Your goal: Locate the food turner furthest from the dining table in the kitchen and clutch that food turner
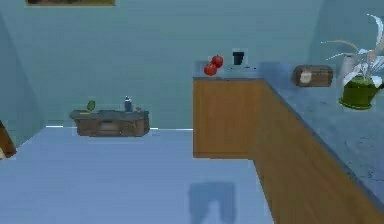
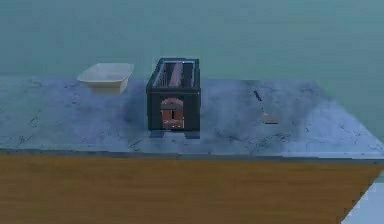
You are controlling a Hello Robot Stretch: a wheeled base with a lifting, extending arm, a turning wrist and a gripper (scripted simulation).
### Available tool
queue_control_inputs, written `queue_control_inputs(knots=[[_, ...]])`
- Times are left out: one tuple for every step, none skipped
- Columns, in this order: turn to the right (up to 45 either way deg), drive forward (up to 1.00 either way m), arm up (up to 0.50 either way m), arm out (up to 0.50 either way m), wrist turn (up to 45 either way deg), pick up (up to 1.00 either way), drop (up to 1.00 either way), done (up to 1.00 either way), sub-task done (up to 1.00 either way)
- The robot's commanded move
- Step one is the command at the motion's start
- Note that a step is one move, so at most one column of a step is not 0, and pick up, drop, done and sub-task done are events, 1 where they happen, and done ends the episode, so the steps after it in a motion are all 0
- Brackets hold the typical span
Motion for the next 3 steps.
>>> queue_control_inputs(knots=[[0.0, 1.0, 0.0, 0.0, 0.0, 0.0, 0.0, 0.0, 0.0], [15.0, 0.0, 0.0, 0.0, 0.0, 0.0, 0.0, 0.0, 0.0], [0.0, 0.15, 0.0, 0.0, 0.0, 0.0, 0.0, 0.0, 0.0]])
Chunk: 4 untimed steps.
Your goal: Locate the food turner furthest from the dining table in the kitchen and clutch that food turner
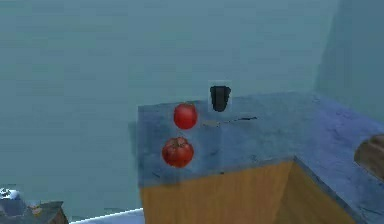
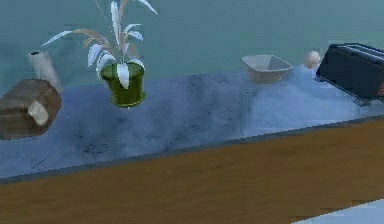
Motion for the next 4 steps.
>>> queue_control_inputs(knots=[[-45.0, 0.0, 0.0, 0.0, 0.0, 0.0, 0.0, 0.0, 0.0], [-27.0, 0.0, 0.0, 0.0, 0.0, 0.0, 0.0, 0.0, 0.0], [45.0, 0.0, 0.0, 0.0, 0.0, 0.0, 0.0, 0.0, 0.0], [42.0, 0.0, 0.0, 0.0, 0.0, 0.0, 0.0, 0.0, 0.0]])
